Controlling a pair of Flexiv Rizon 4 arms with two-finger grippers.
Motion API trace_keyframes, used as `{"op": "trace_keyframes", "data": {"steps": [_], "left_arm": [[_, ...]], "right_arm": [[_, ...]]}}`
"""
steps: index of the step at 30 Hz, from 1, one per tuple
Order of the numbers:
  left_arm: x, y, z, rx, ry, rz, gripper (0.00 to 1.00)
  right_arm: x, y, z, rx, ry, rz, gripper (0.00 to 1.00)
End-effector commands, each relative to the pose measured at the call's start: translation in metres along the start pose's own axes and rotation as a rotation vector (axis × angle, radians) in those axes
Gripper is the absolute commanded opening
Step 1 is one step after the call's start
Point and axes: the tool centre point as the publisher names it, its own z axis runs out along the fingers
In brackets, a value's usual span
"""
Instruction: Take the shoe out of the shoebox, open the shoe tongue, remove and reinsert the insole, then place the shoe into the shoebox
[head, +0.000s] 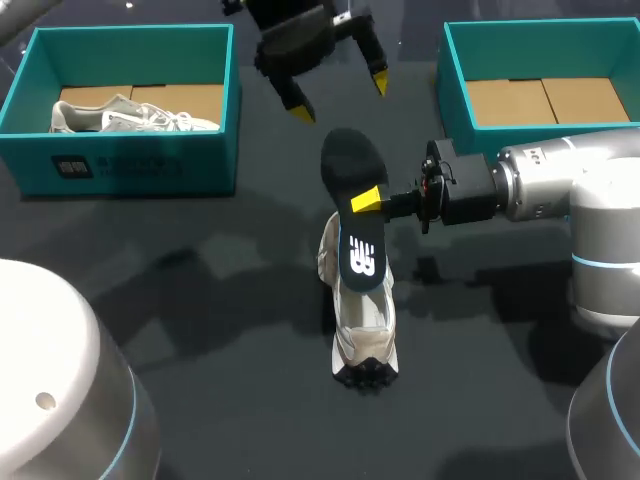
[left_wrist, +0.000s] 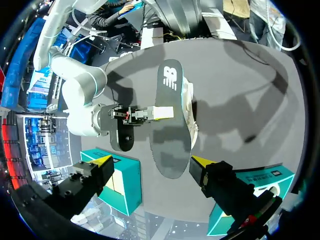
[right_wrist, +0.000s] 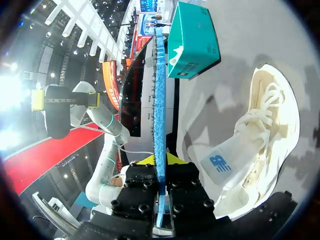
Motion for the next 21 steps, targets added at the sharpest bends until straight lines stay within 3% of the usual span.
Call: {"op": "trace_keyframes", "data": {"steps": [1,15,21], "left_arm": [[0.019,-0.008,0.003,-0.019,-0.357,0.028,1.00],[0.037,-0.008,0.006,-0.026,-0.627,0.023,1.00],[0.043,-0.006,0.003,-0.015,-0.657,0.034,1.00]], "right_arm": [[0.000,-0.001,0.001,-0.001,-0.002,0.000,0.00],[0.000,-0.001,0.001,-0.001,-0.002,0.000,0.00],[0.000,-0.001,0.001,-0.001,-0.002,0.000,0.00]]}}
